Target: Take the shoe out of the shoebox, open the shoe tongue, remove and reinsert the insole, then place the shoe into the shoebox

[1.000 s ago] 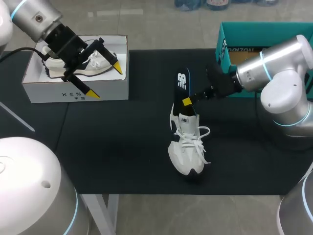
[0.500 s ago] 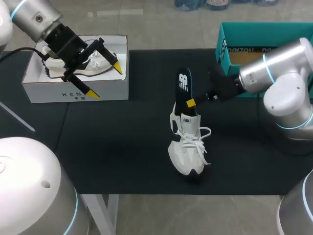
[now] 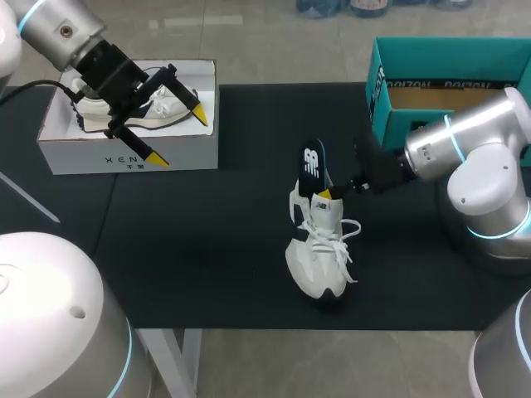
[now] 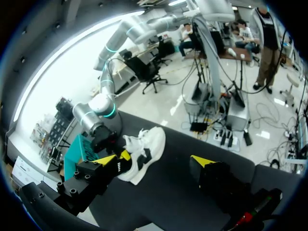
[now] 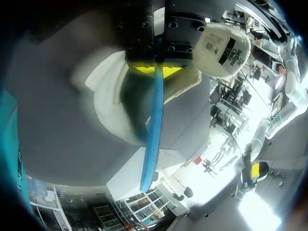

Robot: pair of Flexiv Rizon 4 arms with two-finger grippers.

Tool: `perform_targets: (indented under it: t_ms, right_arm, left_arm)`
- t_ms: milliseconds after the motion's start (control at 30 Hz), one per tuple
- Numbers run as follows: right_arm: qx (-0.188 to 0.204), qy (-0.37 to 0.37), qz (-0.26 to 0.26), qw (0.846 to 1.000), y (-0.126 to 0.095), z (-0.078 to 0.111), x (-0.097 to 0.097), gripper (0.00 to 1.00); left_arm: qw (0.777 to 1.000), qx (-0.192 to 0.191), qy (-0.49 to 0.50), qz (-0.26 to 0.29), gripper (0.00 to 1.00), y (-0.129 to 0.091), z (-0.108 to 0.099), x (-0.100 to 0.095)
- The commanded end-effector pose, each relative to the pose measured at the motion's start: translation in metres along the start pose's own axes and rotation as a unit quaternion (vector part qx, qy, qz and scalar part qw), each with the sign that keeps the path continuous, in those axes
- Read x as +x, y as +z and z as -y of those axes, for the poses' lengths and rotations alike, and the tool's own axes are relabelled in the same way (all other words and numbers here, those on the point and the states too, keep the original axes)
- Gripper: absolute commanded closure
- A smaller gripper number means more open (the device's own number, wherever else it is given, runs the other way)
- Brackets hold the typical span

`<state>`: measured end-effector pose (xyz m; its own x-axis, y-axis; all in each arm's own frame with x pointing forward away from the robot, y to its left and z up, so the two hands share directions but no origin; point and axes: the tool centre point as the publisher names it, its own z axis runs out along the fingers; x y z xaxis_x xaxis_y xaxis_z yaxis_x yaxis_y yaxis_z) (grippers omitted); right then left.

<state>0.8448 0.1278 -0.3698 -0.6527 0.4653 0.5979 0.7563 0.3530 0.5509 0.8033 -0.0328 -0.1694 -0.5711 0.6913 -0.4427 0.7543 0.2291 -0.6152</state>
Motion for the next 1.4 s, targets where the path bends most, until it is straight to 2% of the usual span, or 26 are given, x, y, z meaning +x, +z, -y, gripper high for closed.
perform_targets:
  t_ms: [33,67,100,133,200,267,467,600,633,667,700,1133,1400]
  right_arm:
    - [-0.005,0.001,0.003,1.0,0.004,0.003,0.002,1.0]
    - [-0.007,-0.001,0.005,1.0,0.003,0.0,0.003,0.94]
    - [-0.009,-0.004,0.006,1.0,0.003,-0.003,0.003,0.77]
    - [-0.01,-0.006,0.007,1.0,0.001,-0.007,0.004,0.68]
    - [-0.012,-0.011,0.009,1.0,0.0,-0.013,0.004,0.57]
    - [-0.015,-0.016,0.011,1.0,-0.002,-0.02,0.004,0.53]
    - [-0.022,-0.026,0.02,0.999,-0.007,-0.037,0.004,0.53]
    - [-0.024,-0.03,0.023,0.999,-0.008,-0.043,0.003,0.6]
    - [-0.024,-0.03,0.024,0.999,-0.007,-0.044,0.003,0.66]
    - [-0.024,-0.031,0.024,0.999,-0.007,-0.045,0.003,0.9]
    - [-0.024,-0.031,0.024,0.999,-0.007,-0.045,0.002,1.0]
    - [-0.022,-0.013,0.022,0.999,-0.008,-0.028,0.002,1.0]
    - [-0.025,0.015,0.012,0.999,-0.002,0.003,0.009,1.0]
  left_arm:
    - [1.0,-0.001,0.0,-0.001,0.0,0.0,0.0,0.001]
    - [1.0,-0.001,0.0,-0.001,0.0,0.0,0.0,0.001]
    - [1.0,-0.001,0.0,-0.001,0.0,0.0,0.0,0.001]
    - [1.0,-0.001,0.0,-0.001,0.0,0.0,0.0,0.001]
    - [1.0,-0.001,0.0,-0.001,0.0,0.0,0.0,0.001]
    - [1.0,-0.001,0.0,-0.001,0.0,0.0,0.0,0.001]
    - [1.0,-0.001,0.0,-0.001,0.0,0.0,0.0,0.001]
    - [1.0,-0.001,0.0,-0.001,0.0,0.0,0.0,0.001]
    - [1.0,-0.001,0.0,-0.001,0.0,0.0,0.0,0.001]
    - [1.0,-0.001,0.0,-0.001,0.0,0.0,0.0,0.001]
    - [1.0,-0.001,0.0,-0.001,0.0,0.0,0.0,0.001]
    - [1.0,-0.001,0.0,-0.001,0.0,0.0,0.0,0.001]
    - [1.0,-0.001,0.0,-0.001,0.0,0.0,0.0,0.001]
